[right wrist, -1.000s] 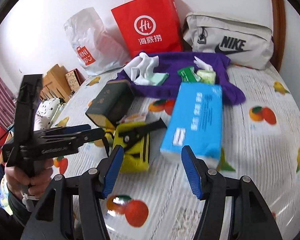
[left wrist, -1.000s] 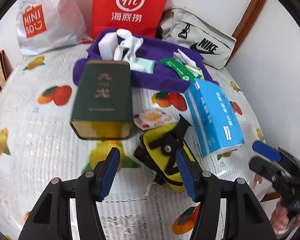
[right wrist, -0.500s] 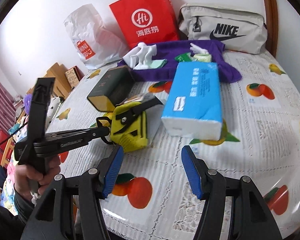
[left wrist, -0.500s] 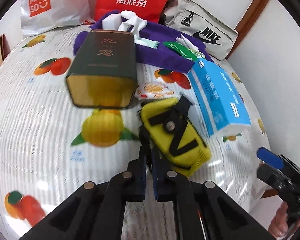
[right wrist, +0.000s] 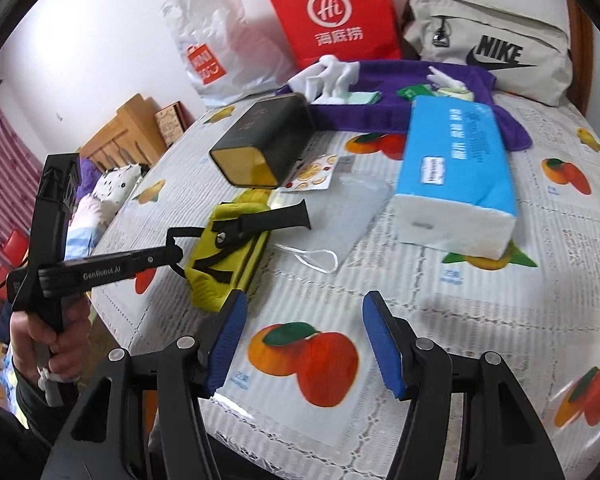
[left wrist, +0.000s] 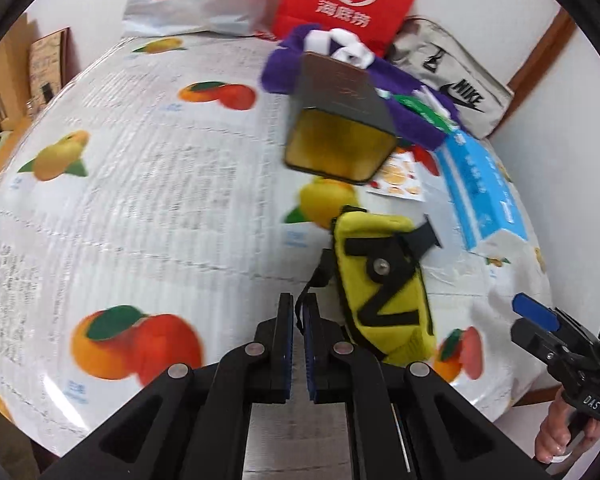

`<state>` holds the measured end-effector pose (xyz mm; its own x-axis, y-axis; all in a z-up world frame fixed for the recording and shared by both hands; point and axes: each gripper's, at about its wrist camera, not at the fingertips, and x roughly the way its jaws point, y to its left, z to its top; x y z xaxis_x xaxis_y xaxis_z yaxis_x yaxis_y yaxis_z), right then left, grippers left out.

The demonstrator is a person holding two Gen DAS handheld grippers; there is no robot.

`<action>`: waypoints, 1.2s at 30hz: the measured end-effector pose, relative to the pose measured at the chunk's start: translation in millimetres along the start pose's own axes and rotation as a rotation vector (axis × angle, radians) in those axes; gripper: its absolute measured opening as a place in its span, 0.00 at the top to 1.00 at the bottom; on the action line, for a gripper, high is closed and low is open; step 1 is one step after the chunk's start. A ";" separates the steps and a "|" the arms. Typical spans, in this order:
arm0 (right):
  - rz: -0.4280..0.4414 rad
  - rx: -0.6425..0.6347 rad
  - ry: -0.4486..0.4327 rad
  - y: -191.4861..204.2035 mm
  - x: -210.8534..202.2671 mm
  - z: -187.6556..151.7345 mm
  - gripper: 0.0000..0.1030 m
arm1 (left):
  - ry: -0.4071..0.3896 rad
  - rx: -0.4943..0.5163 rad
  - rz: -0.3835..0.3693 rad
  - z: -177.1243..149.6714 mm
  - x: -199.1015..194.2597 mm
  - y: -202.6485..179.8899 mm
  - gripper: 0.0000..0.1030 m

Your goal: Organize soft objects

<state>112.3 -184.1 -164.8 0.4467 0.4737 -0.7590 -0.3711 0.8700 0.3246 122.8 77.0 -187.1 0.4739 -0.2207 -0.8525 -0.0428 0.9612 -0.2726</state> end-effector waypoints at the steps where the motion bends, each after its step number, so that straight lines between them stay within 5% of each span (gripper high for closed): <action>1: 0.007 -0.008 0.000 2.0 2.6 1.0 0.42 | 0.005 0.004 0.016 0.3 1.8 2.2 0.85; 4: 0.031 -0.062 -0.003 12.2 13.1 7.9 0.42 | 0.006 -0.002 0.048 1.5 6.5 6.9 0.71; 10: 0.047 -0.111 0.028 27.9 40.8 27.8 0.42 | -0.010 -0.006 -0.022 3.5 7.7 10.2 0.59; 19: -0.043 -0.352 0.049 66.8 77.9 38.2 0.33 | -0.018 -0.028 -0.095 7.4 10.7 19.8 0.55; 27: -0.036 -0.360 0.090 64.2 103.2 41.5 0.34 | -0.016 -0.050 -0.164 8.6 11.9 29.0 0.54; 33: -0.034 -0.381 0.094 61.1 91.9 41.3 0.69 | -0.022 -0.056 -0.174 7.2 10.2 30.1 0.54; 36: -0.011 -0.376 0.106 57.0 87.7 40.6 0.73 | -0.023 -0.058 -0.174 5.3 8.7 31.0 0.53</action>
<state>163.4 -87.5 -189.9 0.3732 0.4305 -0.8218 -0.6479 0.7550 0.1013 130.3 105.8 -200.6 0.4982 -0.3789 -0.7799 -0.0082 0.8974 -0.4412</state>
